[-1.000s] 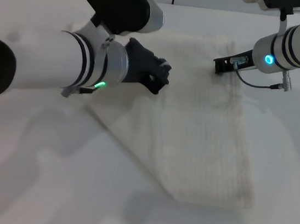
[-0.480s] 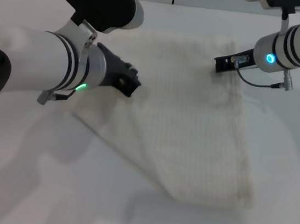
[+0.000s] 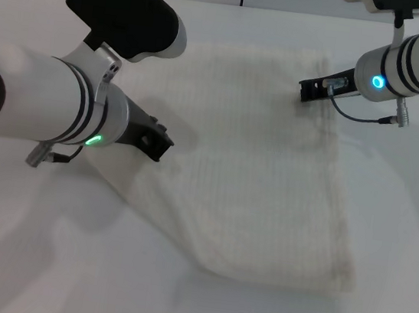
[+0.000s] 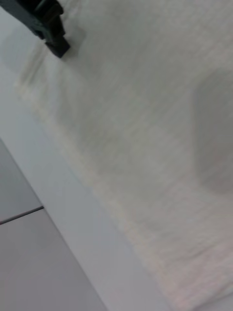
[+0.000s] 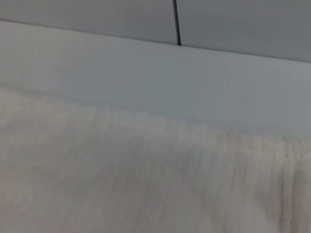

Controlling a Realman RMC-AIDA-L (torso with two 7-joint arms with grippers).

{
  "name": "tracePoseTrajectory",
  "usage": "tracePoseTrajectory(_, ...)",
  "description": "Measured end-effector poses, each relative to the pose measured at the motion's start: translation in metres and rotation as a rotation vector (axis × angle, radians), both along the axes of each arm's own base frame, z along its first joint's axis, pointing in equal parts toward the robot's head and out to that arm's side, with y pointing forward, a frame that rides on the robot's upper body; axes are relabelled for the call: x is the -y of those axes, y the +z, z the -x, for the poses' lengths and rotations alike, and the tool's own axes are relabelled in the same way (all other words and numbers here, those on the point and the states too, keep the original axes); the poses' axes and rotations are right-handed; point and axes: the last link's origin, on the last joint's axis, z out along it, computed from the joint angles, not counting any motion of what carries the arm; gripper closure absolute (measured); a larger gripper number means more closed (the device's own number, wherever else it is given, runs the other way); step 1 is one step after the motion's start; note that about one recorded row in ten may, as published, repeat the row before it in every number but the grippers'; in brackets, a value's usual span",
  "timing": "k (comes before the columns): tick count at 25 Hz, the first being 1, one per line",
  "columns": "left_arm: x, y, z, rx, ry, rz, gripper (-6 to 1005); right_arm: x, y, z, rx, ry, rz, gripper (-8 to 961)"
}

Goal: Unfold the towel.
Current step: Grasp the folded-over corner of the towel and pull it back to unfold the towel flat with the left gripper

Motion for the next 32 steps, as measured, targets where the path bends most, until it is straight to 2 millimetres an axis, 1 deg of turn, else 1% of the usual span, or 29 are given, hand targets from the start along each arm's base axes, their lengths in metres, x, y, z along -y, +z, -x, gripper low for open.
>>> tracePoseTrajectory(6,0.008,0.003,0.001,-0.015,0.038,0.013,923,0.001,0.000,-0.001,0.001,-0.003,0.001,953)
tracePoseTrajectory(8,0.012,0.005,0.005,-0.035,0.071,0.026,924,0.001,0.000,-0.001,0.002,-0.003,0.002,953)
tracePoseTrajectory(11,0.014,0.007,0.006,-0.041,0.089,0.028,924,0.001,-0.001,-0.002,0.002,-0.005,0.003,953)
tracePoseTrajectory(12,0.015,0.010,0.006,-0.044,0.111,0.027,924,0.001,-0.001,-0.002,0.002,-0.005,0.003,954)
tracePoseTrajectory(18,0.019,0.018,0.010,-0.068,0.156,0.029,923,0.001,-0.001,-0.002,0.003,-0.004,0.003,953)
tracePoseTrajectory(26,0.026,0.021,0.017,-0.106,0.211,0.053,903,0.001,-0.001,-0.002,0.005,-0.004,0.005,953)
tracePoseTrajectory(32,0.027,0.026,0.021,-0.117,0.248,0.051,888,0.001,-0.001,-0.002,0.005,-0.004,0.005,954)
